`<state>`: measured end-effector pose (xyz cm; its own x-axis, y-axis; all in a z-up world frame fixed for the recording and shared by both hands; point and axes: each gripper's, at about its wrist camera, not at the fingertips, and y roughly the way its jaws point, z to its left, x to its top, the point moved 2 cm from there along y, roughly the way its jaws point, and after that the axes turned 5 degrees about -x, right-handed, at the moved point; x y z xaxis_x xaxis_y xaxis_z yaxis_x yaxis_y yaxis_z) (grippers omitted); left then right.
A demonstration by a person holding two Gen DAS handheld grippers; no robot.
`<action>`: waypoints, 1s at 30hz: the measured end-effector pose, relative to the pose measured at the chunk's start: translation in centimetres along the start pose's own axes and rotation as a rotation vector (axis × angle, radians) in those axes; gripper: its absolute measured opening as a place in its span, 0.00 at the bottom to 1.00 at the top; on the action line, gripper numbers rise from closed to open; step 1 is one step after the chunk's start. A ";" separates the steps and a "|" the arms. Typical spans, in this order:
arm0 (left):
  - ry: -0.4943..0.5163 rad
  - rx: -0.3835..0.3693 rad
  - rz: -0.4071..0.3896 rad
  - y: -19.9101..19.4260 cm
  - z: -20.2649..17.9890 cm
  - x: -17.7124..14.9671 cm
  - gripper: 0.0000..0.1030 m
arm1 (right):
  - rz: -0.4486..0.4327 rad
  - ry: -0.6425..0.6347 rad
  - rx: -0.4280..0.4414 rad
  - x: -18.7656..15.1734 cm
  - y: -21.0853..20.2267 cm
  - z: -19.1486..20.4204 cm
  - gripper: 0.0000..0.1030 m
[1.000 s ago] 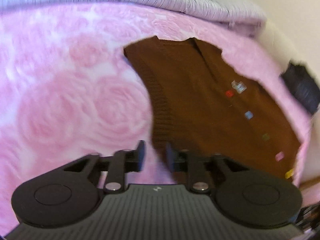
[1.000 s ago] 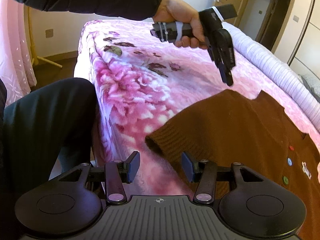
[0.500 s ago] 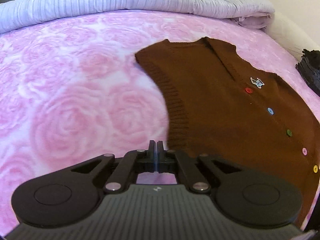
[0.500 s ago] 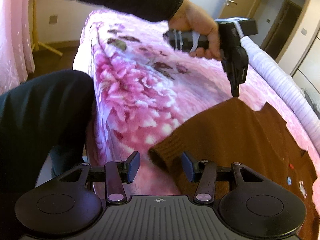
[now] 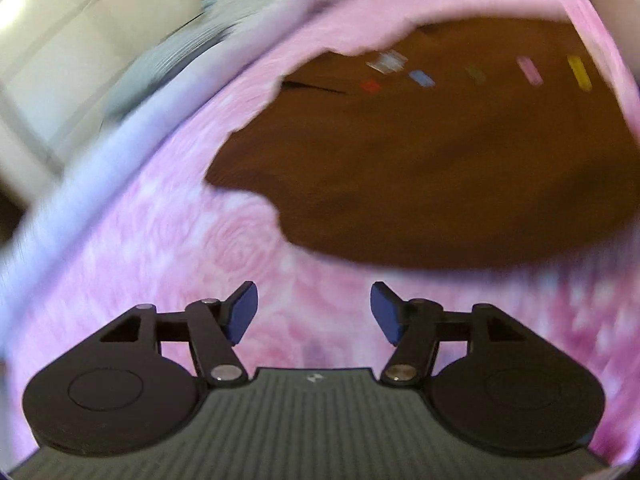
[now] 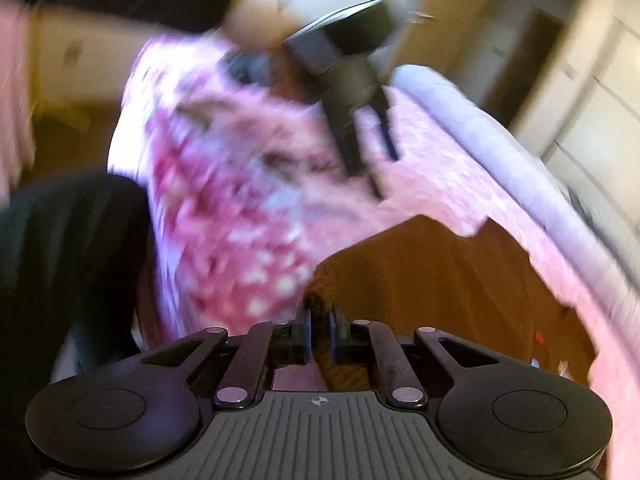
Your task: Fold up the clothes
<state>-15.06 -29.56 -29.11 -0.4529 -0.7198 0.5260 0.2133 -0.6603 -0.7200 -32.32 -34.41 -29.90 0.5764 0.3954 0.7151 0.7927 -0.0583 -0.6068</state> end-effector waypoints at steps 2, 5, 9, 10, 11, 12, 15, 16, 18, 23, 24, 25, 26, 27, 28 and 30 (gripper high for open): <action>0.160 0.044 0.009 1.5 -1.8 0.3 0.57 | -0.012 0.071 0.007 0.4 -0.8 -0.9 0.07; 0.330 0.101 -0.025 3.6 -2.7 1.1 0.59 | -0.035 0.149 0.007 0.7 -2.0 -2.0 0.07; 0.445 0.113 -0.066 6.3 -1.9 2.4 0.47 | -0.042 0.193 0.000 0.9 -3.1 -2.8 0.07; 0.458 0.090 -0.063 6.7 -1.8 2.7 0.27 | -0.041 0.201 0.002 1.0 -3.2 -2.9 0.07; 0.463 0.074 -0.050 7.1 -1.5 2.9 0.18 | -0.041 0.205 0.001 0.9 -3.3 -2.9 0.07; 0.469 0.059 -0.036 7.5 -1.2 3.2 0.11 | -0.039 0.194 -0.007 0.8 -3.3 -2.9 0.07; 0.483 0.039 -0.018 7.7 -0.4 3.5 0.08 | -0.012 0.169 -0.011 0.4 -2.9 -2.3 0.07; 0.483 0.037 -0.015 7.6 -0.2 3.3 0.07 | 0.005 0.155 -0.010 0.2 -2.7 -1.9 0.09; 0.479 0.032 -0.005 7.2 0.3 3.1 0.07 | 0.050 0.104 -0.005 0.1 -1.7 -0.7 0.21; 0.412 0.019 0.004 6.6 1.0 2.6 0.07 | 0.078 -0.066 0.002 0.3 0.6 2.9 0.51; 0.400 0.017 0.005 6.6 1.1 2.5 0.07 | 0.077 -0.086 0.015 0.5 1.1 3.6 0.51; 0.391 0.015 0.007 6.6 1.2 2.5 0.07 | 0.075 -0.100 0.022 0.7 1.5 4.1 0.51; 0.383 0.013 0.009 6.6 1.3 2.5 0.07 | 0.080 -0.113 0.019 0.8 2.0 4.4 0.51; 0.375 0.011 0.011 6.6 1.4 2.4 0.07 | 0.098 -0.133 0.002 0.8 2.7 4.8 0.51; 0.369 0.009 0.013 6.7 1.5 2.3 0.07 | 0.115 -0.153 -0.015 0.8 3.4 5.1 0.51; 0.360 0.010 0.013 6.8 1.5 2.1 0.07 | 0.140 -0.163 -0.037 0.8 4.2 5.2 0.51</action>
<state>-13.26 -35.85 -32.21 -0.7254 -0.6078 0.3230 0.2285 -0.6553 -0.7200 -29.55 -29.53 -33.65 0.6439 0.5243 0.5572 0.7157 -0.1552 -0.6810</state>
